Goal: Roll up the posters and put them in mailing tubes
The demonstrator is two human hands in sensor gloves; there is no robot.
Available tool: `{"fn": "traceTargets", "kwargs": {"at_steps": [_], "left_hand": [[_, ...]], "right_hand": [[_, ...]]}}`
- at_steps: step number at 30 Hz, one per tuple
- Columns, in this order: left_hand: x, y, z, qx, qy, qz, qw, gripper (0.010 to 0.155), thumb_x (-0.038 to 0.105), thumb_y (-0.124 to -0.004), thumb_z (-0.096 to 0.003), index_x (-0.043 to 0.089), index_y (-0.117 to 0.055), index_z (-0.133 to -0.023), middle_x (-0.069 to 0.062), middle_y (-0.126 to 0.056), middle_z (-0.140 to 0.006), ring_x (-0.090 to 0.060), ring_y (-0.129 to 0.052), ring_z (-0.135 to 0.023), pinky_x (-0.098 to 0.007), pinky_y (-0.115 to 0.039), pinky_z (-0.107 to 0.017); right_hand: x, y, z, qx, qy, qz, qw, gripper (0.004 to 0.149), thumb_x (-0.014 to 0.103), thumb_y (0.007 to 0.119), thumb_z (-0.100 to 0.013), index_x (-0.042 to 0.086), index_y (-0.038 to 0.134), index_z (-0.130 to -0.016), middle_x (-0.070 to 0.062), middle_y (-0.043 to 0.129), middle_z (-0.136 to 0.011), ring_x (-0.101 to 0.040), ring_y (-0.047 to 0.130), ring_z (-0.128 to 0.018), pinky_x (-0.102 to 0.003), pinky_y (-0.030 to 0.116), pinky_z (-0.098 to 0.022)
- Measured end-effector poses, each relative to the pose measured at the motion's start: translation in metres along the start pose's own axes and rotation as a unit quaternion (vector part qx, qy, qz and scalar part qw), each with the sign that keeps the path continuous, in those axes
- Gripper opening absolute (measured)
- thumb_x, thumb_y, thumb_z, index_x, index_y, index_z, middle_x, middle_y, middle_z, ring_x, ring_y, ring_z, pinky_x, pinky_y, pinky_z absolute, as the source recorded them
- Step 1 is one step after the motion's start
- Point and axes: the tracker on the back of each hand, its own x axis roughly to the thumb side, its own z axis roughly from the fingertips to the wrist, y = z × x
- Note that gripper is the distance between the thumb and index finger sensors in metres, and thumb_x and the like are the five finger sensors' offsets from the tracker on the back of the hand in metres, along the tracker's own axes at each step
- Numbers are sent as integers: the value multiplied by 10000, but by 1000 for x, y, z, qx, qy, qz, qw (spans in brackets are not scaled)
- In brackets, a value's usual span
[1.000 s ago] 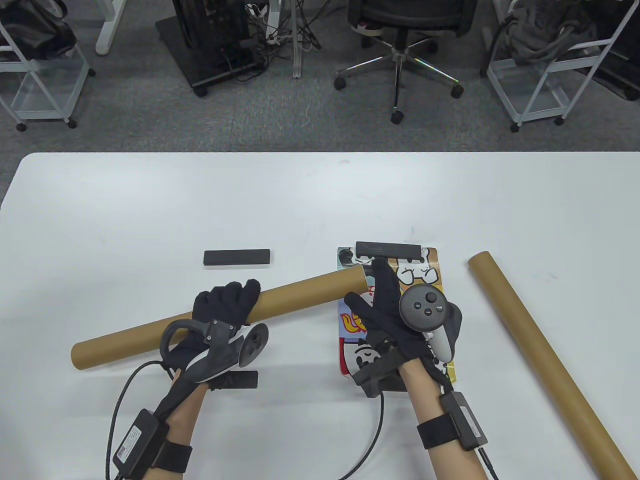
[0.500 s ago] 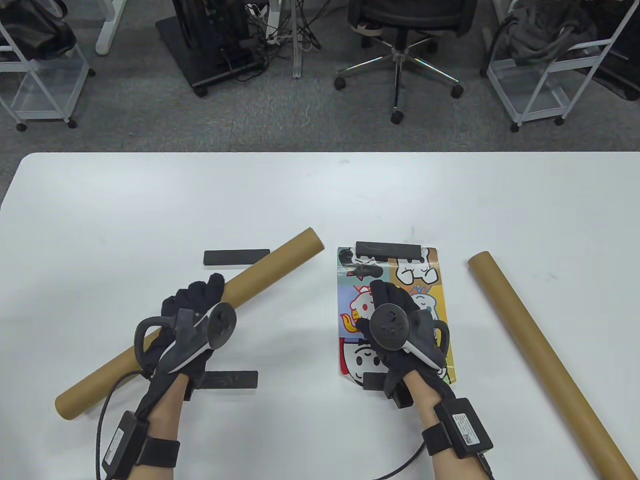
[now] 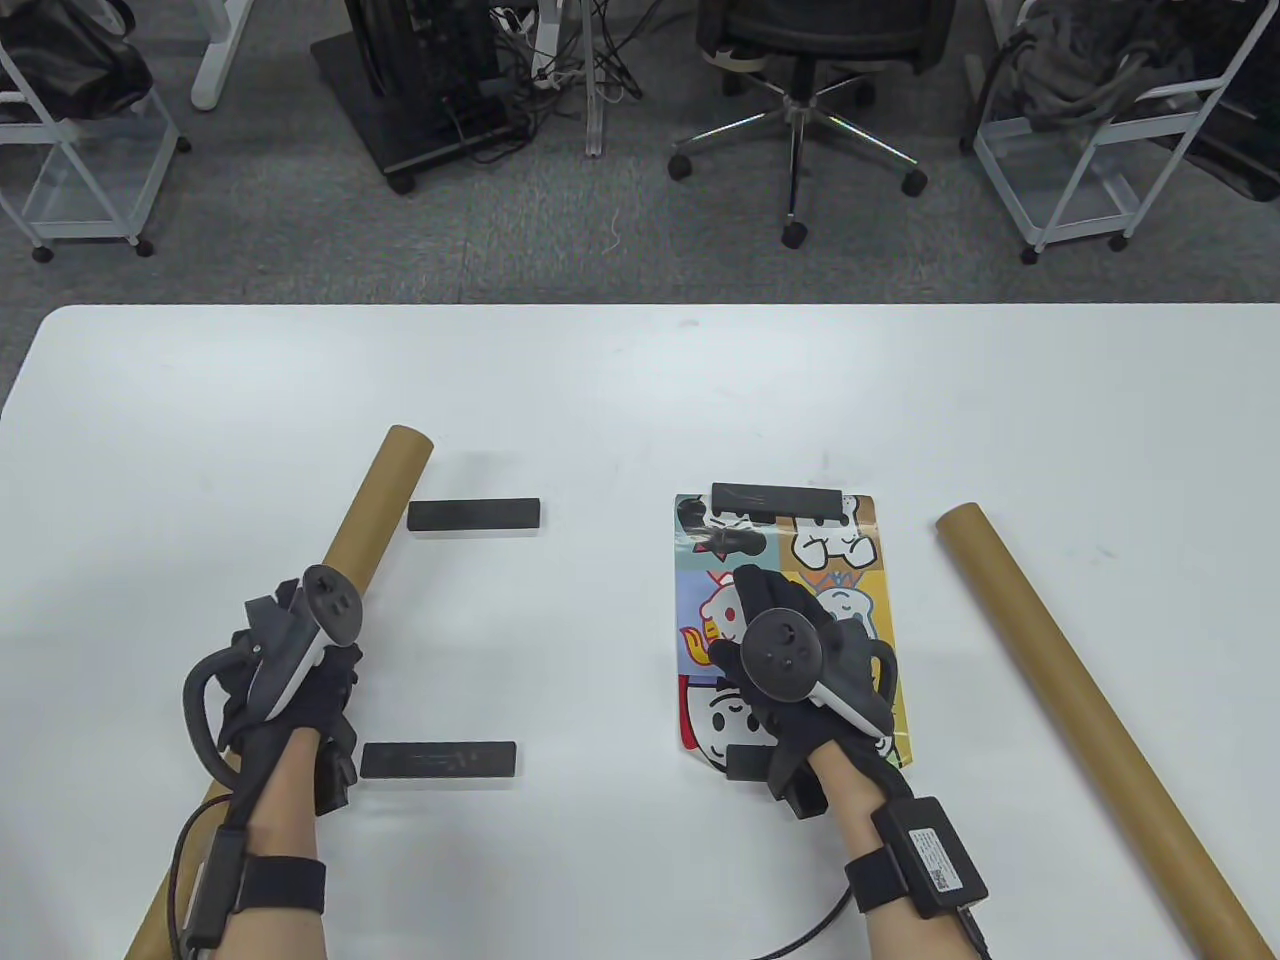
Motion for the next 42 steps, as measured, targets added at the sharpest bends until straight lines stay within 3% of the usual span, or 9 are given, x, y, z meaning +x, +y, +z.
{"fn": "traceTargets", "kwargs": {"at_steps": [12, 22, 26, 30, 33, 38, 42], "left_hand": [[-1, -21, -11, -84, 3, -3, 996, 874, 473, -761, -540, 104, -368, -1228, -137, -652, -1164, -387, -804, -967, -595, -661, -785], [0, -19, -11, -81, 4, -6, 997, 934, 533, -740, -530, 103, -308, -1237, -161, -556, -1241, -424, -725, -1055, -622, -609, -811], [6, -6, -2, -30, -7, -3, 1000, 939, 554, -708, -534, 116, -266, -1237, -191, -486, -1267, -457, -672, -1087, -635, -585, -815], [19, 9, 15, 15, -53, -4, 998, 896, 568, -659, -543, 152, -278, -1239, -189, -457, -1277, -475, -631, -1113, -647, -561, -824], [33, 16, 28, 43, -135, 18, 990, 864, 567, -658, -538, 189, -317, -1237, -152, -441, -1290, -464, -583, -1150, -640, -546, -837], [57, 11, 40, 15, -214, 26, 976, 880, 603, -604, -537, 270, -165, -1223, -92, -181, -1327, -472, -344, -1212, -639, -436, -867], [66, 5, 44, 61, -237, -5, 969, 883, 614, -590, -526, 284, -138, -1209, -75, -165, -1320, -456, -340, -1214, -638, -440, -866]], "right_hand": [[1, 1, 0, 2, -6, -2, 1000, 775, 387, 659, -522, -13, 343, -1106, -338, 442, -1141, -628, 500, -986, -758, 488, -668], [-2, 1, 0, 3, 2, -7, 1000, 777, 386, 662, -521, -13, 342, -1106, -339, 442, -1141, -626, 500, -988, -760, 486, -667], [-3, 1, -1, 4, 3, -9, 1000, 777, 387, 661, -521, -12, 342, -1106, -339, 442, -1141, -627, 502, -986, -760, 487, -667], [-3, 1, -1, 4, 2, -9, 1000, 777, 387, 662, -521, -12, 343, -1107, -338, 443, -1141, -628, 502, -986, -759, 488, -667], [-3, 1, -1, 4, 1, -9, 1000, 773, 386, 662, -521, -10, 349, -1106, -337, 449, -1139, -626, 508, -985, -758, 491, -666], [-3, 1, 0, 5, 2, -9, 1000, 770, 387, 662, -520, -9, 356, -1105, -333, 461, -1138, -623, 517, -983, -756, 494, -666], [-4, 1, -1, 8, 6, -8, 1000, 768, 387, 662, -520, -8, 360, -1105, -330, 468, -1137, -621, 523, -983, -755, 497, -666]]}}
